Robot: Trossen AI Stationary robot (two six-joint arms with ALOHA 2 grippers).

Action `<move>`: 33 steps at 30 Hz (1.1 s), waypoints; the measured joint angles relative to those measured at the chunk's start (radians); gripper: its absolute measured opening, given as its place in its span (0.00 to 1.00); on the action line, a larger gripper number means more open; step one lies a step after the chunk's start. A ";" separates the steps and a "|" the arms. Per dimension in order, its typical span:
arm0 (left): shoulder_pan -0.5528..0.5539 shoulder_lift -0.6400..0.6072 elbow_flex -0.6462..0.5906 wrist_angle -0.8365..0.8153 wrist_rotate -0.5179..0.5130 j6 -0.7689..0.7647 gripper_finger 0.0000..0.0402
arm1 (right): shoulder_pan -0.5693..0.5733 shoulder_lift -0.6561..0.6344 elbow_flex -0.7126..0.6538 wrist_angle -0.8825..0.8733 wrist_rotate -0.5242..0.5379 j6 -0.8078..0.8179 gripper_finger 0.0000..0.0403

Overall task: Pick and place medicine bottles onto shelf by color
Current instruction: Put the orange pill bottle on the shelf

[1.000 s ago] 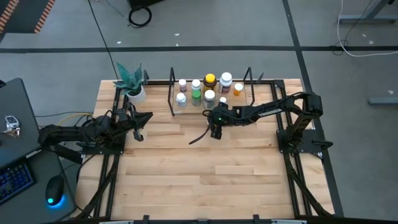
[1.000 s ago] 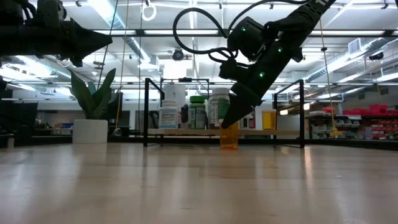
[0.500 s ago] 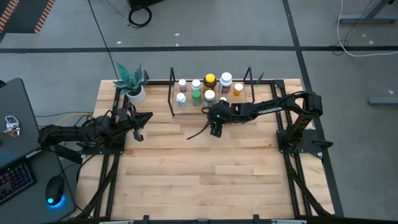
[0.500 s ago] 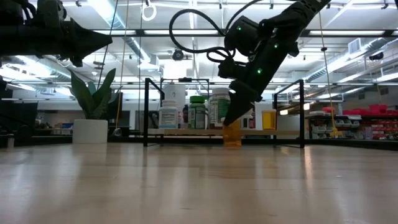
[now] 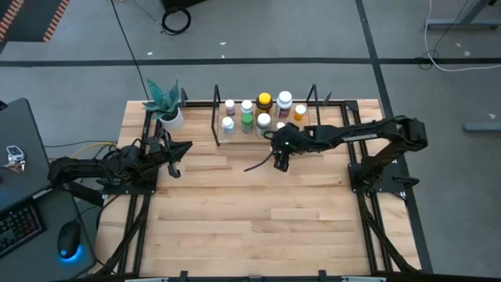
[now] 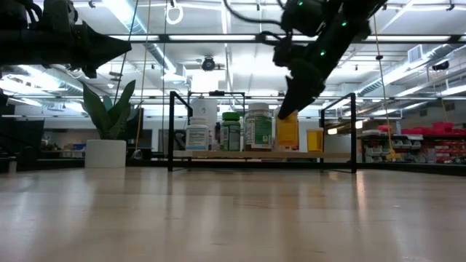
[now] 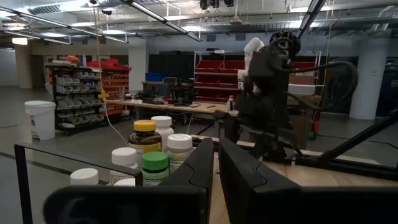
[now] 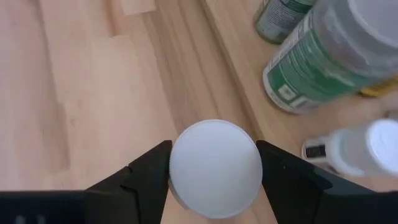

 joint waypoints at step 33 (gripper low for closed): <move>0.000 0.000 0.000 0.000 0.000 0.000 0.09 | 0.019 -0.096 -0.144 -0.068 0.512 0.662 0.58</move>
